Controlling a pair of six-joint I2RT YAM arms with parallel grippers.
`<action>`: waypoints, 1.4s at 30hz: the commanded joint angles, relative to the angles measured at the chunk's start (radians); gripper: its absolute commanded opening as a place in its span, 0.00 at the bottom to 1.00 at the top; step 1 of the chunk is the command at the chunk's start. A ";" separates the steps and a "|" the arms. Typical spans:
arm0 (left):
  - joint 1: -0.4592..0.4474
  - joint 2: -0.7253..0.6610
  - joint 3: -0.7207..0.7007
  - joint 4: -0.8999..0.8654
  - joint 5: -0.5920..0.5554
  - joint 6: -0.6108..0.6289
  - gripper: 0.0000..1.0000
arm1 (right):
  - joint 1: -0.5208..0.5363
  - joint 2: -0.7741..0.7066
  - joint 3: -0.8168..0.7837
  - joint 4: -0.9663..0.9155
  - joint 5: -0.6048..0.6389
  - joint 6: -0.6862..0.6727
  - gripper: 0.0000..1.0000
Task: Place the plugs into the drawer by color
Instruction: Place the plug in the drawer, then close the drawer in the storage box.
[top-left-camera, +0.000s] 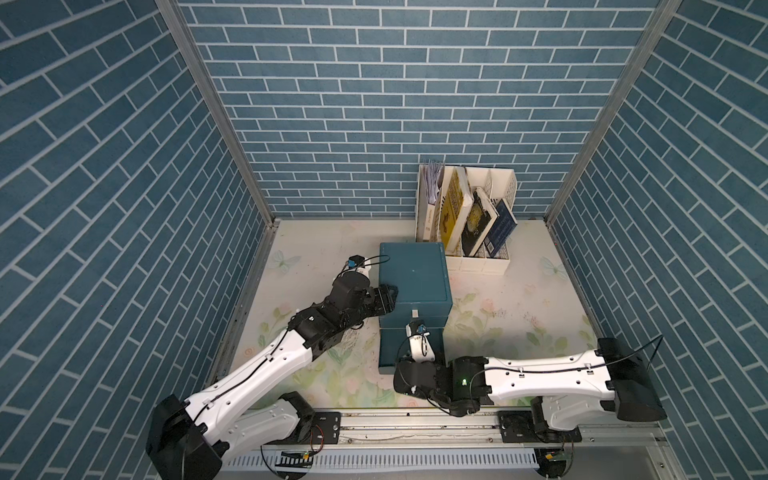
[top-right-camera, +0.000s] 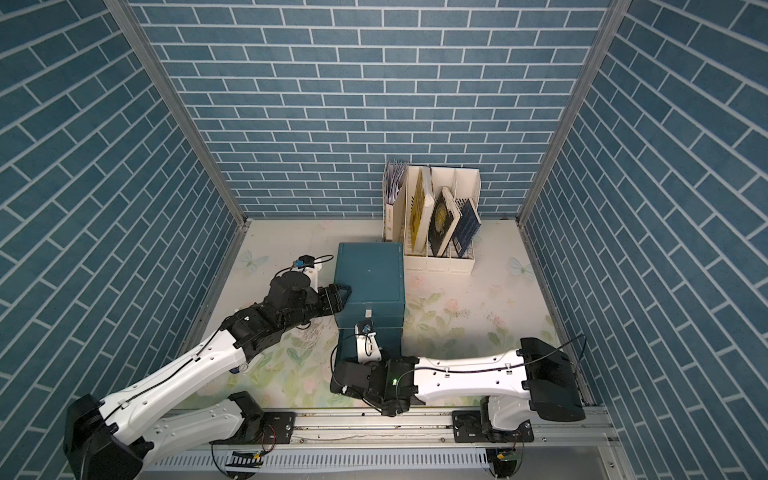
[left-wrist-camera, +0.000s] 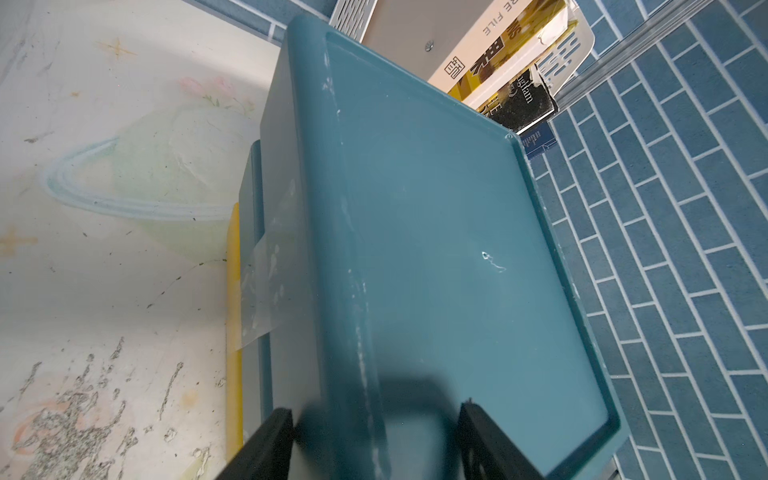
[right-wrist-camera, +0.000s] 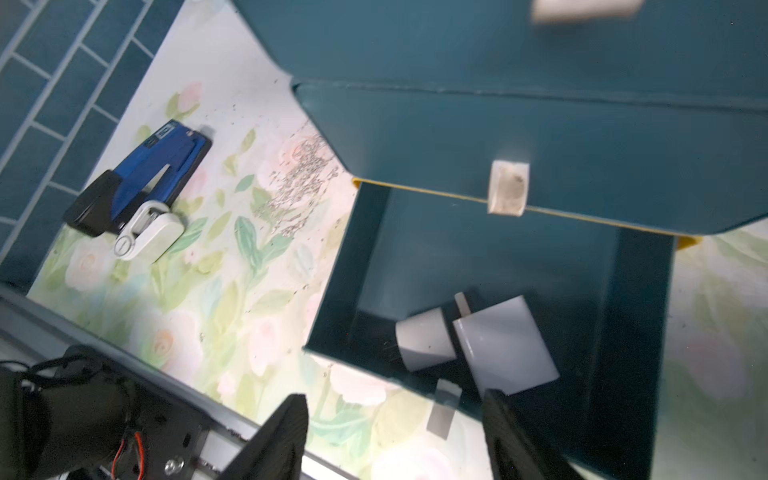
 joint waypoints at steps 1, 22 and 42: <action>-0.010 0.046 0.062 -0.094 -0.057 0.087 0.69 | 0.061 0.036 -0.012 0.018 0.047 -0.004 0.70; -0.007 0.110 0.069 -0.088 -0.130 0.139 0.69 | 0.009 0.090 -0.204 0.332 0.001 0.081 0.81; -0.007 0.075 0.009 -0.087 -0.118 0.138 0.67 | -0.114 0.164 -0.203 0.416 0.173 -0.110 0.80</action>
